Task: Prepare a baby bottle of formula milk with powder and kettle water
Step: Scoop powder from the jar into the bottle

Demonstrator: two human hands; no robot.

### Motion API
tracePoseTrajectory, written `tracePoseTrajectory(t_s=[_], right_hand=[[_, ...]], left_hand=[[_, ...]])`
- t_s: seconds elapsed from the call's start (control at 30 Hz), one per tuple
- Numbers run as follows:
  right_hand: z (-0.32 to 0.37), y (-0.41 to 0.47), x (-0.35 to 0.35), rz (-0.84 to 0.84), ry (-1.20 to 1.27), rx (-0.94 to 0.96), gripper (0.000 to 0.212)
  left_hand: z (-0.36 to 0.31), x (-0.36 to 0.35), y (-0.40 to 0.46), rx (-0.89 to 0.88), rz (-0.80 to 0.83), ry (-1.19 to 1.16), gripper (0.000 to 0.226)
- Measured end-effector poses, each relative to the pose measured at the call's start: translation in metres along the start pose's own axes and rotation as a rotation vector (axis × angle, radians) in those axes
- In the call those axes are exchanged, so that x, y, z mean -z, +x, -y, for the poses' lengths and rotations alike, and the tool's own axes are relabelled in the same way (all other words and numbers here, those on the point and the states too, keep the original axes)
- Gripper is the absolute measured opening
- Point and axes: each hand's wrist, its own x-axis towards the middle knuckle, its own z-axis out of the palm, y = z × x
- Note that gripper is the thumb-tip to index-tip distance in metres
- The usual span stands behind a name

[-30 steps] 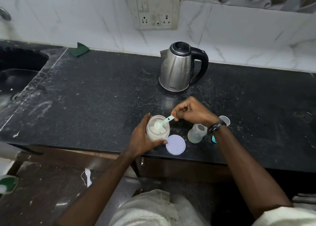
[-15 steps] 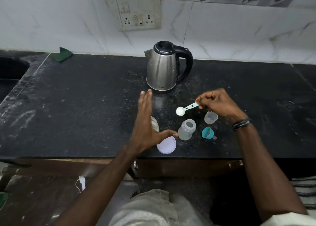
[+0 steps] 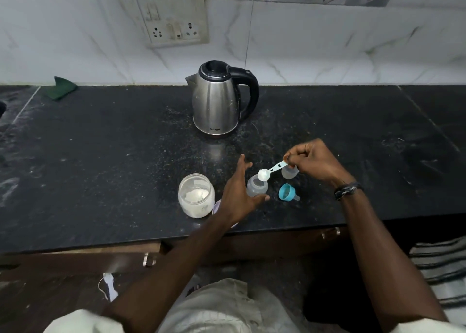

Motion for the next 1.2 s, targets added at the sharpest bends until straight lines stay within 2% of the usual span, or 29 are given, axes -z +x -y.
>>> tracePoseTrajectory(t_s=[0.17, 0.3, 0.5, 0.6, 0.7, 0.83, 0.9, 0.97, 1.03, 1.17, 1.2], right_hand=[[0.0, 0.003, -0.005, 0.008, -0.062, 0.04, 0.019], [0.004, 0.003, -0.01, -0.002, -0.22, 0.099, 0.014], [0.028, -0.003, -0.03, 0.006, -0.575, 0.23, 0.009], [0.036, -0.006, -0.042, 0.0, -0.839, 0.384, 0.01], [0.038, -0.007, -0.054, 0.088, -0.98, 0.477, 0.007], [0.034, -0.003, -0.059, 0.119, -0.95, 0.398, 0.006], [0.035, -0.003, -0.059, 0.2, -0.868, 0.345, 0.005], [0.037, -0.003, -0.057, 0.243, -0.788, 0.312, 0.016], [0.038, -0.003, -0.056, 0.165, -0.799, 0.316, 0.031], [0.041, -0.003, -0.055, 0.221, -0.675, 0.224, 0.013], [0.041, -0.002, -0.055, 0.197, -0.675, 0.21, 0.014]], left_hand=[[0.005, -0.01, 0.01, 0.039, 0.029, 0.049, 0.126], [0.011, -0.013, 0.011, 0.04, 0.001, 0.056, 0.119], [0.014, -0.01, 0.009, 0.013, -0.019, 0.064, 0.115], [0.013, -0.008, 0.009, 0.026, -0.016, 0.059, 0.113], [0.011, -0.006, 0.01, 0.048, 0.004, 0.046, 0.104], [0.009, -0.004, 0.011, 0.058, 0.016, 0.038, 0.1], [0.008, -0.003, 0.01, 0.054, 0.021, 0.049, 0.097], [0.009, -0.002, 0.01, 0.043, 0.03, 0.067, 0.097], [0.009, -0.002, 0.01, 0.04, 0.031, 0.08, 0.1], [0.008, -0.002, 0.009, 0.044, 0.025, 0.103, 0.104], [0.009, -0.002, 0.009, 0.043, 0.025, 0.105, 0.106]])
